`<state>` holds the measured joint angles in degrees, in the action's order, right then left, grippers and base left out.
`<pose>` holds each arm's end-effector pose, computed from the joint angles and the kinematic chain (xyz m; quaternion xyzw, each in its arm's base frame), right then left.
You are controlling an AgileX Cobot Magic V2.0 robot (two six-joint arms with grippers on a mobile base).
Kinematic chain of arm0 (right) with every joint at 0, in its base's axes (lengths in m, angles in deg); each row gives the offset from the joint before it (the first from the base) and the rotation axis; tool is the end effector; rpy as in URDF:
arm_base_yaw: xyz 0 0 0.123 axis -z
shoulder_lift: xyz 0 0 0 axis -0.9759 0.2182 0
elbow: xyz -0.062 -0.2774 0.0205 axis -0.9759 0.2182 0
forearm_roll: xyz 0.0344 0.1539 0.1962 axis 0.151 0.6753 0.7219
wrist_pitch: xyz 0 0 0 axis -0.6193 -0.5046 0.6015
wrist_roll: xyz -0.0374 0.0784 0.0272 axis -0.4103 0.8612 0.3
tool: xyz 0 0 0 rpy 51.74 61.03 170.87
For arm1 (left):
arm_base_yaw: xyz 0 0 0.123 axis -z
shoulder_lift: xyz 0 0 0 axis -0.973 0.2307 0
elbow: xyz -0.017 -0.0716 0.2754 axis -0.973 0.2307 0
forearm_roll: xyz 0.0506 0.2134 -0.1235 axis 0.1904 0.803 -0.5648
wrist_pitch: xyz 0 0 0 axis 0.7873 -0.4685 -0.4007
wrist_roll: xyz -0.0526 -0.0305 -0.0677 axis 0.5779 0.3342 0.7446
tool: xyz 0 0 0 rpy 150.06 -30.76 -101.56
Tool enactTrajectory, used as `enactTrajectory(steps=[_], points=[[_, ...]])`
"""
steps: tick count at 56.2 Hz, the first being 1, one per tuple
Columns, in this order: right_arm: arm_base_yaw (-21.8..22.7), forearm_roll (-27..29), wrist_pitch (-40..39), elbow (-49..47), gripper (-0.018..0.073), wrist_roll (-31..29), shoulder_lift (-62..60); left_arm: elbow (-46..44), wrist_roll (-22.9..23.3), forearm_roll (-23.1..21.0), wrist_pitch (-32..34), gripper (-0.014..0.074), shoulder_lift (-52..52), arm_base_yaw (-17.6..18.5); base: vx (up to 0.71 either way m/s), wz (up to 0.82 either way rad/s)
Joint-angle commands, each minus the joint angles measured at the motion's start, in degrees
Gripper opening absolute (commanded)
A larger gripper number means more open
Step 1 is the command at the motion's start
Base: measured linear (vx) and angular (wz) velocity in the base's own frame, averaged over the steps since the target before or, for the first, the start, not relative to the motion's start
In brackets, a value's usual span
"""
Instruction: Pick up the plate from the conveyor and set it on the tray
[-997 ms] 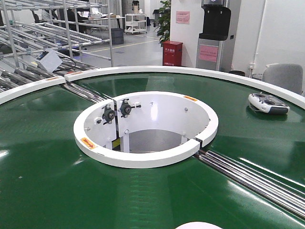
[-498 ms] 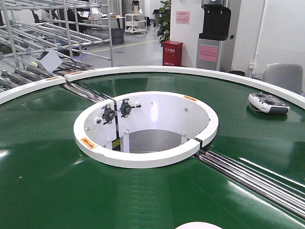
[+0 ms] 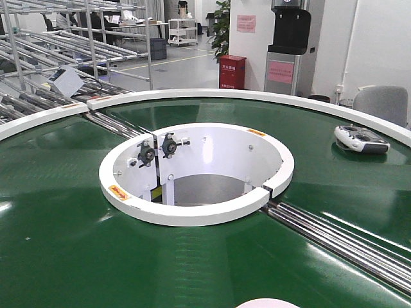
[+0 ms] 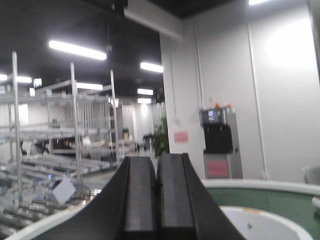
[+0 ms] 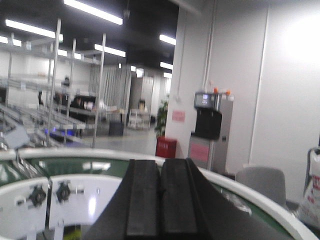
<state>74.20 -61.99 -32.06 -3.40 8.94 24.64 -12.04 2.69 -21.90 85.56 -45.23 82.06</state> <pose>0.0564 0.0026 0.4085 -0.0590 0.6098 -0.0364 0.7895 0.0600 -0.0052 0.4148 0.0317 0.5664 -0.0277 0.8231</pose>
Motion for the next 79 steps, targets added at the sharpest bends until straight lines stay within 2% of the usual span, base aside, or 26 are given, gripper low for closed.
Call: enactTrajectory(steps=[1, 7, 16, 24, 31, 37, 43, 49, 54, 60, 66, 72, 79], points=[[0.3, -0.4, -1.6, -5.3, -0.0009, -1.0, 8.2, -6.6, -0.2, -0.5, 0.3, 0.0003, 9.5, 0.0, 0.00, 0.00], [0.3, 2.0, -1.1, -6.6, -0.0009, -0.2, 14.4, -8.9, 1.1, -0.5, -0.6, 0.0003, 16.4, 0.1, 0.00, 0.00], [0.3, 4.3, -0.1, -6.6, -0.0004, -0.1, 18.3, -9.0, 1.1, -0.5, -0.6, 0.0006, 20.7, 0.2, 0.00, 0.00], [0.3, 6.9, 1.0, -6.6, 0.0062, -0.2, 18.4, -9.0, 1.1, -0.5, -0.6, 0.0057, 21.1, 0.2, 0.00, 0.00], [0.3, 6.9, 1.8, -6.6, 0.0208, -0.2, 18.4, -9.0, 1.1, -0.5, -1.4, 0.0170, 21.1, 0.2, 0.00, 0.00], [0.3, 6.9, 2.3, -6.6, 0.0422, -0.2, 18.4, -9.0, 1.1, -0.5, -2.9, 0.0318, 21.1, 0.2, 0.00, 0.00], [0.3, 6.9, 2.1, -6.6, 0.0586, -0.2, 18.4, -9.0, 1.1, -0.5, -4.5, 0.0446, 21.1, 0.2, 0.00, 0.00], [0.3, 6.9, 1.5, -6.6, 0.0673, -0.2, 18.4, -9.0, 0.7, -0.5, -4.6, 0.0512, 21.1, 0.2, 0.00, 0.00], [0.2, 8.3, 2.3, -6.6, 0.0676, 0.1, 19.3, -9.0, 1.3, -0.7, -5.0, 0.0514, 21.1, 0.2, 0.00, 0.00], [-0.4, 9.9, 6.8, -7.4, 0.0650, 0.0, 22.5, -9.1, 3.9, -1.7, -9.4, 0.0513, 21.1, 0.4, 0.00, 0.00], [-5.2, 6.9, 15.3, -12.0, 0.0618, -0.6, 29.2, -9.1, 3.6, -1.9, -16.2, 0.0513, 22.3, 0.4, 0.00, 0.00], [-10.6, 2.9, 22.2, -19.1, 0.0590, 1.9, 38.5, -9.1, 3.6, -3.5, -23.4, 0.0513, 26.8, 0.4, 0.00, 0.00], [-12.4, 0.0, 28.2, -24.6, 0.0582, 6.7, 49.1, -9.1, 0.7, -7.2, -29.4, 0.0513, 34.2, 0.4, 0.00, 0.00]])
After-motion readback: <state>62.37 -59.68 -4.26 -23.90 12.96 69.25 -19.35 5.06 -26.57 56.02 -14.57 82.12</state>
